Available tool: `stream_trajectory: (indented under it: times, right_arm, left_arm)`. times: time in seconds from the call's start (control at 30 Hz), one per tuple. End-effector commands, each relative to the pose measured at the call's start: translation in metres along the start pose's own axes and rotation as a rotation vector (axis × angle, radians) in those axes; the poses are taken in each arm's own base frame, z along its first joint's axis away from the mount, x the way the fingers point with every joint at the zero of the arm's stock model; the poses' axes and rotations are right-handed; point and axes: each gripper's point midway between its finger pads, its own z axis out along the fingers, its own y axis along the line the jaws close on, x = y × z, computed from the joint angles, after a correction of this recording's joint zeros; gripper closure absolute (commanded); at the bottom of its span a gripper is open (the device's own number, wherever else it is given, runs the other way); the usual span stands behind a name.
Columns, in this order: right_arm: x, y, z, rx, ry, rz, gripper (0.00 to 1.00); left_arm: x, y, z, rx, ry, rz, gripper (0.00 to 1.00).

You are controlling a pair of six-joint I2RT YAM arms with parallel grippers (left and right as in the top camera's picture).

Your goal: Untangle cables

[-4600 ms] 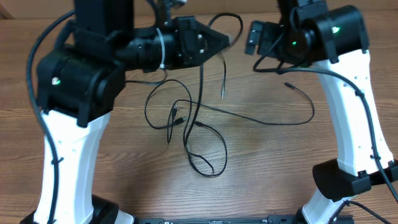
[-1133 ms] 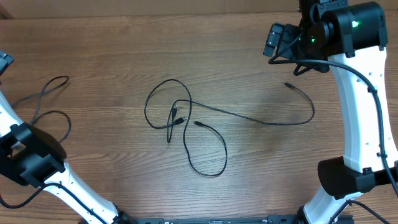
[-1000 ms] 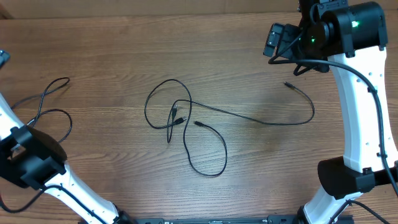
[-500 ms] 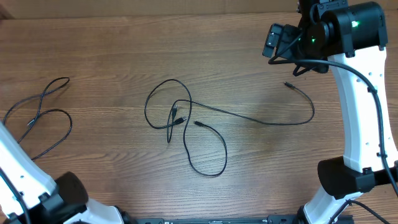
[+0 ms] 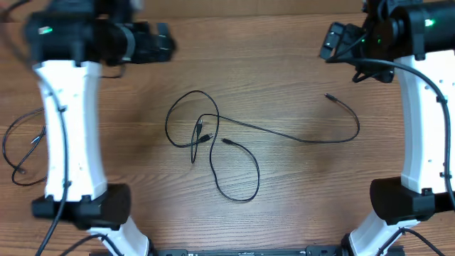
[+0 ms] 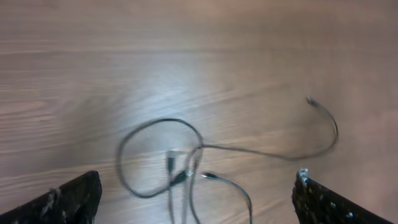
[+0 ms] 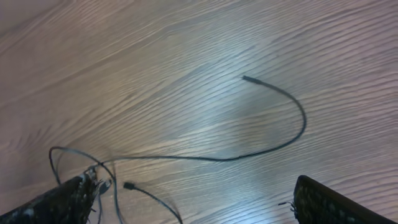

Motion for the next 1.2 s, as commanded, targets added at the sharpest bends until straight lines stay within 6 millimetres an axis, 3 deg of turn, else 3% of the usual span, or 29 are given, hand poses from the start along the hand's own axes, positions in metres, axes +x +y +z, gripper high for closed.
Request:
stream_trajectory:
  times: [0.0, 0.13, 0.27, 0.53, 0.73, 1.03, 1.17]
  right_arm:
    - [-0.003, -0.001, -0.003, -0.010, -0.009, -0.009, 0.00]
    - [-0.003, -0.001, -0.003, -0.010, -0.009, -0.012, 0.00]
    - [-0.003, -0.001, -0.003, -0.010, -0.009, -0.029, 0.00]
    - [-0.003, -0.001, -0.003, -0.010, -0.009, -0.036, 0.00]
    - [-0.003, -0.001, -0.003, -0.010, -0.009, -0.036, 0.00]
    - [-0.003, -0.001, -0.003, -0.010, -0.009, -0.051, 0.00]
    - [-0.003, -0.001, -0.003, -0.010, -0.009, -0.051, 0.00]
  left_arm:
    - [0.012, -0.026, 0.048, -0.008, 0.101, 0.006, 0.03]
    - [0.028, -0.042, 0.097, -0.093, 0.183, -0.034, 0.09]
    - [0.042, -0.032, 0.131, -0.270, 0.212, -0.108, 0.10]
    - [0.070, -0.024, 0.192, -0.374, 0.306, -0.268, 0.13]
    - [0.089, -0.015, 0.218, -0.423, 0.376, -0.285, 0.21]
    - [0.102, 0.004, 0.230, -0.508, 0.396, -0.293, 0.25]
    - [0.107, 0.008, 0.249, -0.496, 0.383, -0.292, 0.31]
